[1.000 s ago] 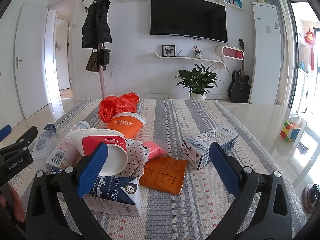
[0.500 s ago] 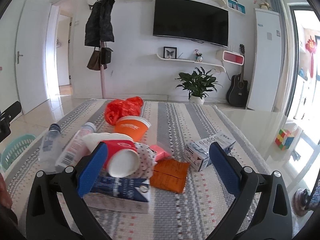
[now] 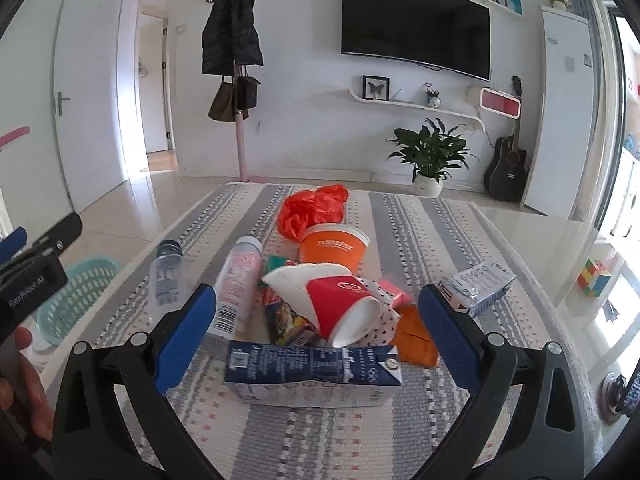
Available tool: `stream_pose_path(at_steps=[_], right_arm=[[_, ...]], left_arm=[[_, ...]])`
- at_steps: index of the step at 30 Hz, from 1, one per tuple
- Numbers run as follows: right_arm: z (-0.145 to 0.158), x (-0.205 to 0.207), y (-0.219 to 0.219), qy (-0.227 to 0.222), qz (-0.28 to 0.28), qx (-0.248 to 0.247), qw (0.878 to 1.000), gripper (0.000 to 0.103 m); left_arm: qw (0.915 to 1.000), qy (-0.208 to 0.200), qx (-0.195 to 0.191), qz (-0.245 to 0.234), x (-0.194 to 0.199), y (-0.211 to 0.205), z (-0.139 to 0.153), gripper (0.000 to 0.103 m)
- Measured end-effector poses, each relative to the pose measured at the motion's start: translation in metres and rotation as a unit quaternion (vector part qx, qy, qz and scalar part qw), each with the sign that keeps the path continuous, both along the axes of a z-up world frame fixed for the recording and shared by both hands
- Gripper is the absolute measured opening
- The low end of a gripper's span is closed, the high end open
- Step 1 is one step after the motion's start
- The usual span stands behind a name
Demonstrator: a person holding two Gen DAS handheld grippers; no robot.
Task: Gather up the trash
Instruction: 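Grasp the clear water bottle with the left tool while the right tool grasps the pink-and-white drink bottle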
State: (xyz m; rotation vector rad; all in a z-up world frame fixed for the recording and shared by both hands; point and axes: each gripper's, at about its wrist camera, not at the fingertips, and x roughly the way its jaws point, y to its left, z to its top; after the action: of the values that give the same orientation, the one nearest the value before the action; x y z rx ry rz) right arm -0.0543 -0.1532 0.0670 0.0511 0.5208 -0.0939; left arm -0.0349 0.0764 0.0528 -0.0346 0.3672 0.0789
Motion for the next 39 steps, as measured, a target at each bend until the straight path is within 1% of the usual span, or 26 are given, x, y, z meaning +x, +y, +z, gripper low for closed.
stream_pose_path(at_steps=[2, 4, 5, 7, 10, 12, 14, 15, 16, 17, 18, 19, 20, 21, 23, 24, 25, 26, 27, 28, 30, 31, 32, 35, 37, 39], right_arm=[[0.001, 0.000, 0.006, 0.001, 0.005, -0.004, 1.000, 0.091], [-0.001, 0.004, 0.013, 0.003, 0.009, -0.022, 1.000, 0.087], [-0.002, 0.005, 0.016, 0.006, 0.013, -0.026, 1.000, 0.082], [-0.005, 0.007, 0.023, 0.007, 0.018, -0.037, 0.999, 0.075], [-0.005, 0.008, 0.023, 0.009, 0.022, -0.035, 0.999, 0.068], [-0.003, 0.009, 0.016, 0.007, 0.015, -0.024, 1.000, 0.068], [-0.001, 0.013, 0.009, 0.012, 0.011, -0.019, 1.000, 0.068], [0.002, 0.015, 0.004, 0.014, 0.010, -0.015, 1.000, 0.068], [0.004, 0.019, -0.001, 0.013, 0.007, -0.013, 1.000, 0.063], [0.009, 0.023, -0.008, 0.013, 0.003, -0.011, 1.000, 0.056], [0.013, 0.028, -0.016, 0.012, -0.001, -0.010, 1.000, 0.053], [0.017, 0.034, -0.024, 0.011, -0.005, -0.009, 1.000, 0.050], [0.019, 0.039, -0.031, 0.012, -0.008, -0.007, 1.000, 0.050], [0.022, 0.045, -0.038, 0.015, -0.014, -0.003, 1.000, 0.049], [0.026, 0.055, -0.049, 0.023, -0.013, 0.014, 1.000, 0.049], [0.027, 0.058, -0.053, 0.023, -0.012, 0.019, 0.999, 0.049], [0.028, 0.062, -0.054, 0.024, -0.011, 0.018, 0.999, 0.049], [0.027, 0.065, -0.055, 0.025, -0.011, 0.016, 1.000, 0.049], [0.027, 0.070, -0.054, 0.030, -0.009, 0.013, 0.999, 0.049], [0.025, 0.076, -0.054, 0.040, -0.003, 0.015, 0.999, 0.049], [0.024, 0.085, -0.049, 0.056, 0.012, 0.031, 0.998, 0.049], [0.023, 0.088, -0.043, 0.061, 0.023, 0.035, 0.997, 0.049], [0.022, 0.089, -0.035, 0.063, 0.031, 0.032, 0.997, 0.049], [0.018, 0.095, -0.008, 0.069, 0.058, 0.023, 0.996, 0.049], [0.015, 0.103, 0.004, 0.082, 0.072, 0.024, 0.994, 0.049], [0.006, 0.119, 0.020, 0.117, 0.084, 0.030, 0.989, 0.049]], left_arm=[[1.0000, 0.000, 0.000, 0.003, 0.001, 0.003, 0.001, 0.096], [1.0000, 0.002, -0.003, 0.009, 0.002, 0.008, -0.001, 0.096], [0.9999, 0.004, -0.006, 0.010, 0.003, 0.011, -0.001, 0.096], [0.9999, 0.008, -0.007, 0.013, 0.005, 0.014, -0.003, 0.096], [0.9997, 0.019, -0.011, 0.010, 0.009, 0.017, -0.007, 0.096], [0.9990, 0.037, -0.023, -0.005, 0.017, 0.021, -0.008, 0.096], [0.9952, 0.073, -0.052, -0.041, 0.031, 0.024, -0.009, 0.096], [0.9890, 0.108, -0.075, -0.069, 0.044, 0.025, -0.012, 0.096], [0.9844, 0.130, -0.085, -0.083, 0.053, 0.024, -0.014, 0.096], [0.9784, 0.152, -0.099, -0.099, 0.062, 0.022, -0.016, 0.095], [0.9709, 0.173, -0.119, -0.115, 0.073, 0.022, -0.019, 0.095], [0.9649, 0.191, -0.133, -0.122, 0.083, 0.021, -0.021, 0.095], [0.9578, 0.211, -0.146, -0.129, 0.095, 0.019, -0.024, 0.095], [0.9526, 0.226, -0.153, -0.134, 0.105, 0.016, -0.028, 0.095], [0.9462, 0.251, -0.160, -0.127, 0.123, 0.013, -0.040, 0.095], [0.9423, 0.271, -0.157, -0.119, 0.136, 0.009, -0.050, 0.095], [0.9350, 0.297, -0.156, -0.115, 0.148, 0.006, -0.062, 0.093], [0.9290, 0.314, -0.159, -0.115, 0.154, 0.004, -0.069, 0.088], [0.9190, 0.338, -0.167, -0.115, 0.163, 0.002, -0.080, 0.086], [0.9125, 0.354, -0.173, -0.111, 0.169, 0.002, -0.089, 0.083], [0.9095, 0.361, -0.173, -0.111, 0.174, -0.001, -0.100, 0.082], [0.9107, 0.361, -0.168, -0.108, 0.175, -0.002, -0.104, 0.079], [0.9118, 0.361, -0.164, -0.107, 0.176, -0.003, -0.107, 0.072], [0.9162, 0.354, -0.151, -0.111, 0.174, -0.002, -0.109, 0.068], [0.9147, 0.351, -0.161, -0.118, 0.174, 0.001, -0.108, 0.066], [0.9150, 0.342, -0.175, -0.122, 0.169, 0.014, -0.102, 0.064]])
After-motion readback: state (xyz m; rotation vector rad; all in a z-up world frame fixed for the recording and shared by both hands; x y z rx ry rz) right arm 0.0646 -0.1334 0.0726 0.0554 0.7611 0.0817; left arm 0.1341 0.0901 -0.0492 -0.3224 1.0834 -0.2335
